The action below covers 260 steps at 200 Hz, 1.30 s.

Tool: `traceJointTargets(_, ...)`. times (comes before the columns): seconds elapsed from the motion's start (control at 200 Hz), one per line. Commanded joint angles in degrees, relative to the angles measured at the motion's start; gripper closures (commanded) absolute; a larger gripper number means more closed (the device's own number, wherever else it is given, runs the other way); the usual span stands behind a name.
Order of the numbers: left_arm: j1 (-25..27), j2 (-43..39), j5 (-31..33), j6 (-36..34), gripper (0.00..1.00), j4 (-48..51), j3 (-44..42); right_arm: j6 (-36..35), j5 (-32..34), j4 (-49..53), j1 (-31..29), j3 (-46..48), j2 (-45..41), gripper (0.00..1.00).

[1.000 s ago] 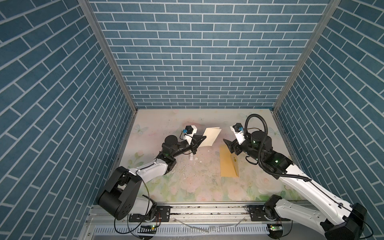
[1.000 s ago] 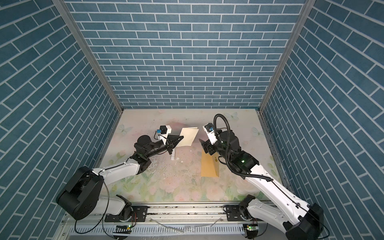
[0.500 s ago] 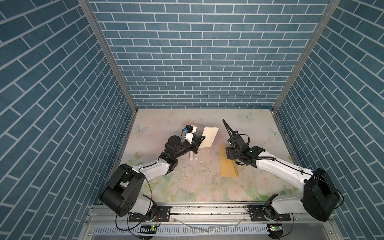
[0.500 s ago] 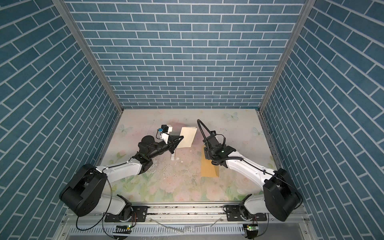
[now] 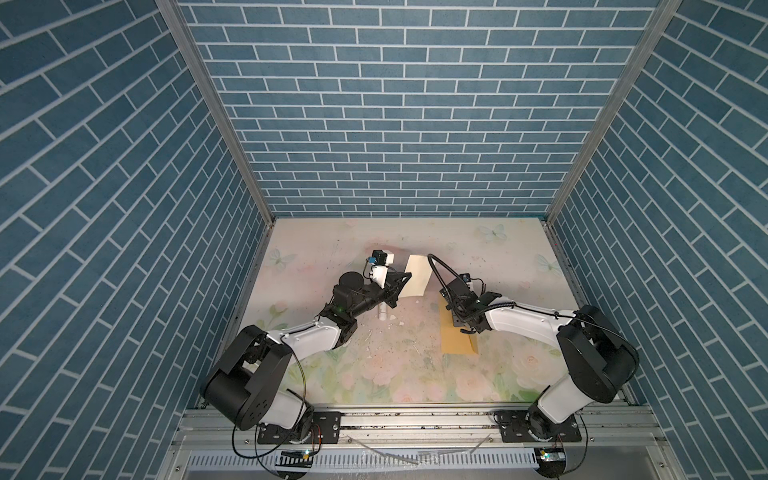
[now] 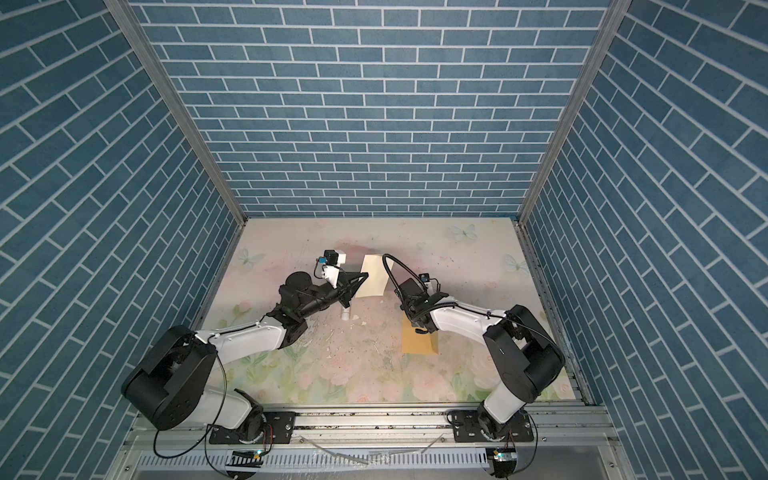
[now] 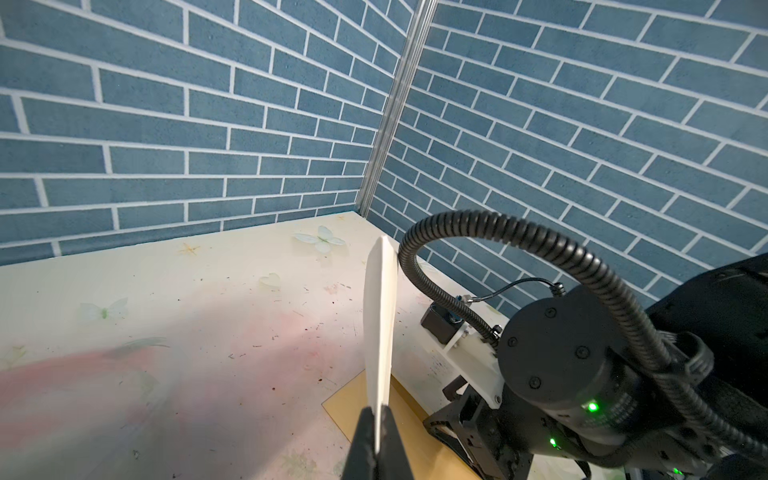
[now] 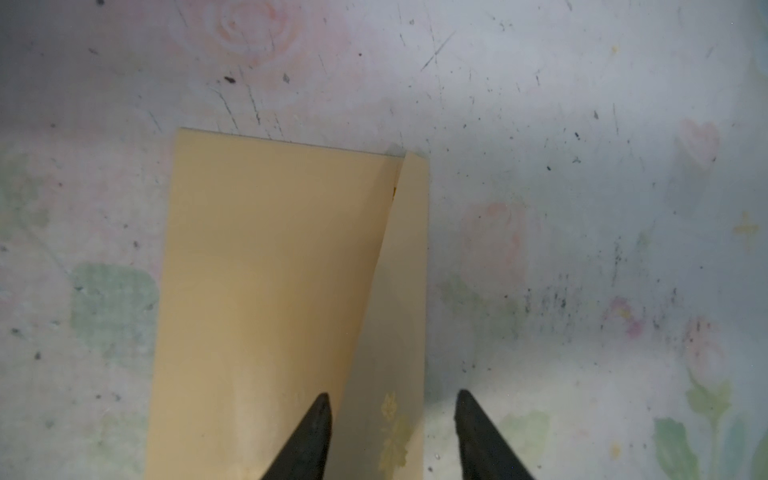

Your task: Place the letter into the envelope and seal it

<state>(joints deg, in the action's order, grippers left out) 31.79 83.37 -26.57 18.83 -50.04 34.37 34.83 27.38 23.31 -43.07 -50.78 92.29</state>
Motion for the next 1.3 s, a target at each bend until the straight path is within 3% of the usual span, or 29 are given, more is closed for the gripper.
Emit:
traceJointTargets(0.0, 0.2, 0.5, 0.5, 0.2, 1.0, -0.4, -0.1, 2.8, 0.7, -0.1, -0.2, -1.9, 1.7, 0.61)
traceJointTargets(0.65, 1.1, 1.4, 0.9, 3.9, 1.0, -0.7, -0.5, 3.0, -4.5, -3.3, -0.1, -4.4, 1.3, 1.0)
traceJointTargets(0.99, 3.0, -0.8, 5.1, 9.6, 1.0, 9.4, -3.2, 4.7, -14.3, -12.9, -0.1, -5.5, 2.5, 1.0)
traceJointTargets(1.295, 4.2, 7.4, 4.6, 16.2, 1.0, 8.1, -3.4, 6.7, -21.1, -21.7, 0.5, -0.9, 3.0, 0.99)
